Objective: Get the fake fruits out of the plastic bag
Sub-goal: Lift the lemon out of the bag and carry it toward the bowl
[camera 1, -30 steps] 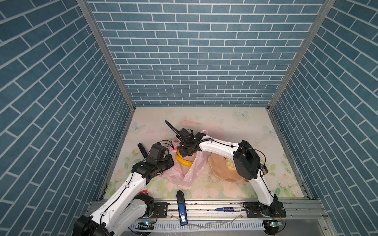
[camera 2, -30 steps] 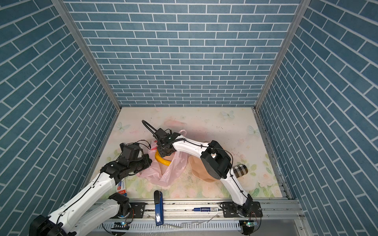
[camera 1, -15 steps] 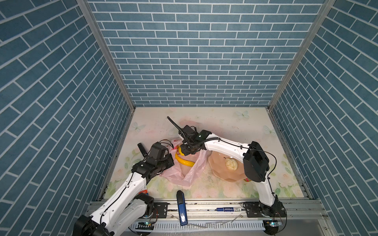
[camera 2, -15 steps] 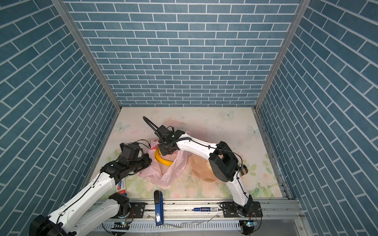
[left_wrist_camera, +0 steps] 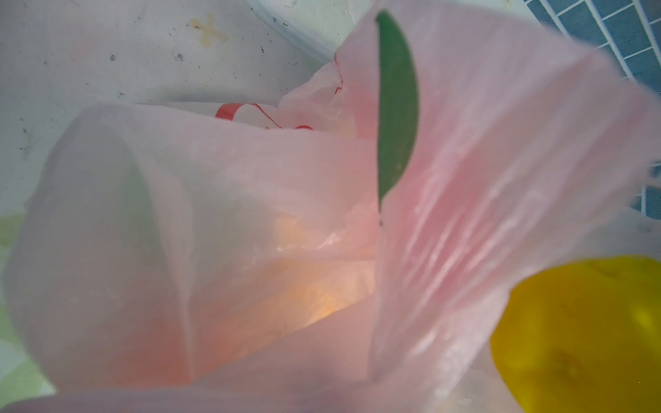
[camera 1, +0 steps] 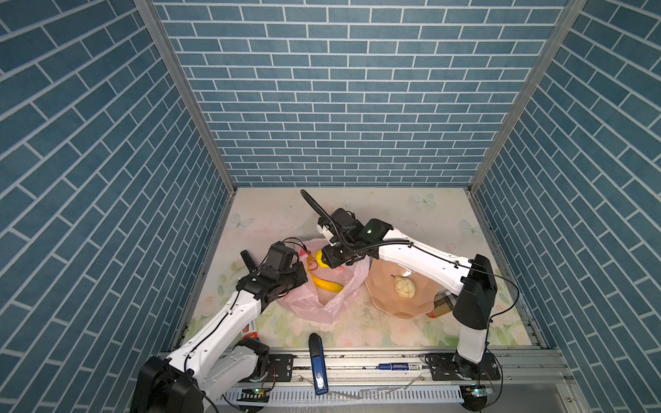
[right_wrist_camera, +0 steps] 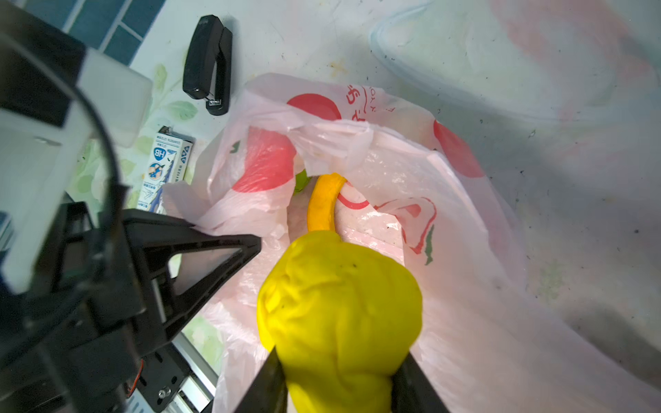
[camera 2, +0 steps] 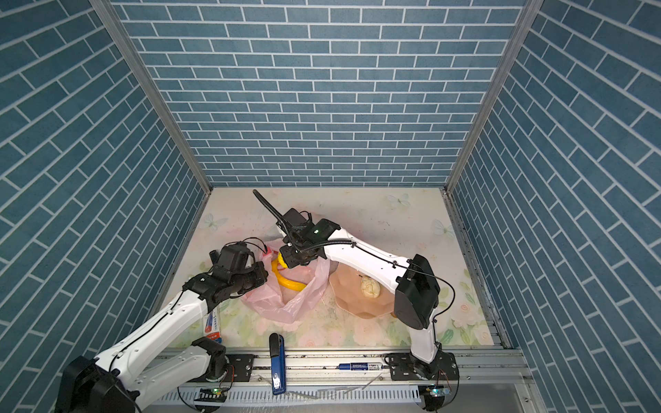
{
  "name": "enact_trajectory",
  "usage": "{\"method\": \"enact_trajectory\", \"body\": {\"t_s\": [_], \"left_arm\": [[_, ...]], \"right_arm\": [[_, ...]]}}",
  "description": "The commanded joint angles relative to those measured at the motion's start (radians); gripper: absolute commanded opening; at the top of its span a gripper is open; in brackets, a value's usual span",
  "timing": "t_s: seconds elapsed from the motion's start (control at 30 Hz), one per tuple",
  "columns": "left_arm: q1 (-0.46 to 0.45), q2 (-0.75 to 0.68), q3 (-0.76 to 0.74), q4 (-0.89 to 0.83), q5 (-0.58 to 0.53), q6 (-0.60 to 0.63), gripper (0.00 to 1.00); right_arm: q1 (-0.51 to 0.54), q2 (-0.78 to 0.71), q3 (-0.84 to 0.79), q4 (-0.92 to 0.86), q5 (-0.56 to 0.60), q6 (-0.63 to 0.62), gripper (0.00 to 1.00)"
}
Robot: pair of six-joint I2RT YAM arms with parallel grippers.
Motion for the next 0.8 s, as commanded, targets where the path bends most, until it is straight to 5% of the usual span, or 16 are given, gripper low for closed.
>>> {"method": "enact_trajectory", "body": {"t_s": [0.0, 0.43, 0.77], "left_arm": [[-0.002, -0.001, 0.026, 0.02, -0.013, 0.013, 0.01], [-0.003, -0.012, 0.028, 0.014, -0.008, 0.018, 0.01], [-0.003, -0.013, 0.022, 0.014, -0.003, 0.015, 0.01]], "right_arm": [[0.005, -0.046, 0.048, -0.063, -0.011, -0.034, 0.14], [-0.025, -0.061, 0.232, -0.135, 0.004, -0.079, 0.13], [-0.15, -0.039, 0.377, -0.226, 0.077, -0.169, 0.12]]}}
